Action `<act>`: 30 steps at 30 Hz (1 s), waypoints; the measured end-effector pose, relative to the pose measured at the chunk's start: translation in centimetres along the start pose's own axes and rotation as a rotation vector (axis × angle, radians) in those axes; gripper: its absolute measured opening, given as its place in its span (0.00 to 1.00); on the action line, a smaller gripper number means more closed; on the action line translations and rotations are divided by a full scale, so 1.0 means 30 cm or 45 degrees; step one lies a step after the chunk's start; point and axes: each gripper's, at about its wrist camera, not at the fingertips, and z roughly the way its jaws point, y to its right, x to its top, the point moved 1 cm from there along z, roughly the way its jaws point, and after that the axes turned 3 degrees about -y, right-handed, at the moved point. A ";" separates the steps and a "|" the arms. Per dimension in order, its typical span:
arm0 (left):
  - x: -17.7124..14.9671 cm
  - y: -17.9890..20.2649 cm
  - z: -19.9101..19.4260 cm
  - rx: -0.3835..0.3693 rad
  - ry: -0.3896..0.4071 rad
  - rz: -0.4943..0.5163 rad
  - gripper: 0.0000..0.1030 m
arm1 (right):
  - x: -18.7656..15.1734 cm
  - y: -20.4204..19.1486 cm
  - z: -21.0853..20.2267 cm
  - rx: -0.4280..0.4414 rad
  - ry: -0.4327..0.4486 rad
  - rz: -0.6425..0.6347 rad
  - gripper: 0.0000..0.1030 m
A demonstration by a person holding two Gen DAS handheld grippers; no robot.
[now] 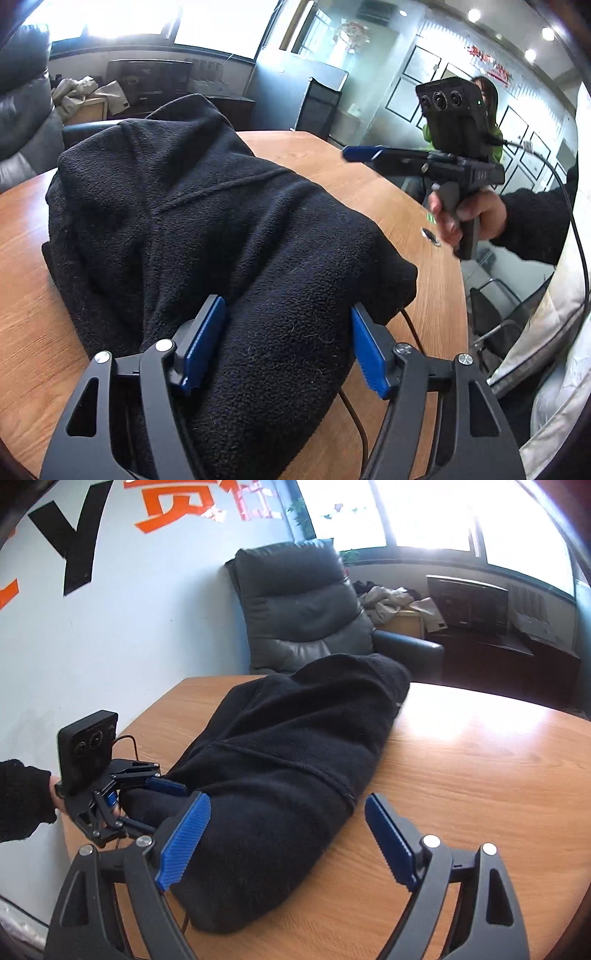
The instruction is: Fold clothes
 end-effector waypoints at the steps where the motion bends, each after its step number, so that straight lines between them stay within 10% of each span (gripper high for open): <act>1: 0.003 -0.004 0.000 -0.001 -0.002 -0.003 0.65 | 0.017 -0.016 0.042 0.006 -0.015 -0.033 0.86; 12: 0.102 0.024 -0.002 -0.021 -0.024 -0.096 0.76 | -0.238 -0.196 0.036 -0.337 -0.106 -0.312 0.84; 16: 0.213 0.091 -0.031 -0.051 0.088 -0.040 0.88 | -0.296 -0.213 -0.077 -0.386 -0.061 -0.315 0.85; 22: 0.162 0.007 0.094 0.068 -0.067 -0.106 0.86 | -0.478 -0.300 -0.097 -0.311 -0.271 -0.353 0.85; 30: 0.152 0.065 0.030 0.110 -0.087 -0.029 0.87 | -0.613 -0.208 -0.465 -0.386 -0.351 -0.238 0.85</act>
